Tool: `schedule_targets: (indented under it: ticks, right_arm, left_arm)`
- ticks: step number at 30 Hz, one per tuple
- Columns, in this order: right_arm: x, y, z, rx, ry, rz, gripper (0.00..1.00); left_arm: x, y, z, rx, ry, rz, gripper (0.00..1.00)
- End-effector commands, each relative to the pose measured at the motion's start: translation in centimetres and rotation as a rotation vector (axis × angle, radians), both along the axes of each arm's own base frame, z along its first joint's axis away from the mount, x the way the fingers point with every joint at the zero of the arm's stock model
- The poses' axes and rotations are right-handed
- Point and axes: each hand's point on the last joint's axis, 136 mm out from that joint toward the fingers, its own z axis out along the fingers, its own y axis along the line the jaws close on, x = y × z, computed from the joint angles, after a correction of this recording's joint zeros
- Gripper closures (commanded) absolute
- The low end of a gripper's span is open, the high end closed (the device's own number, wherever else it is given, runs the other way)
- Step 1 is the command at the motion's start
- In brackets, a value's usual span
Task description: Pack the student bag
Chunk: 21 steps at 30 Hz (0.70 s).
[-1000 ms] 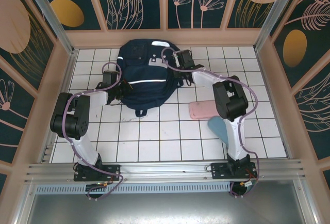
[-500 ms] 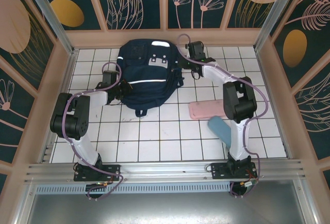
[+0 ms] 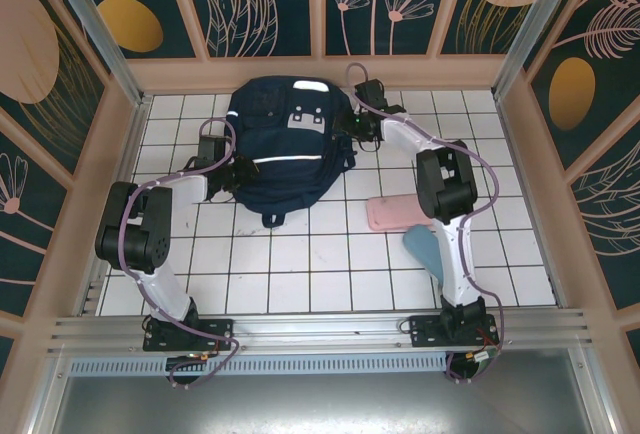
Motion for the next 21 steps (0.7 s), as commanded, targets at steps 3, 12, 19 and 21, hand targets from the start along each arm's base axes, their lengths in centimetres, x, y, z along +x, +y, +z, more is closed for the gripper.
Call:
schedule_targets:
  ticks: [3, 12, 19, 21]
  right_arm:
    - [0.0, 0.9, -0.2, 0.060, 0.039, 0.034, 0.60]
    - [-0.6, 0.7, -1.9, 0.060, 0.074, 0.056, 0.71]
    - [-0.4, 0.1, 0.1, 0.029, 0.027, 0.042, 0.90]
    - [-0.5, -0.2, 1.1, 0.007, -0.004, 0.040, 0.93]
  left_arm:
    - [-4.9, 1.1, -5.3, 0.057, 0.242, -0.007, 0.81]
    - [-5.0, 1.1, -5.9, 0.055, 0.257, -0.006, 0.81]
    - [-5.0, 1.1, -5.8, 0.055, 0.255, -0.001, 0.81]
    - [-5.0, 1.2, -5.9, 0.055, 0.255, 0.000, 0.81]
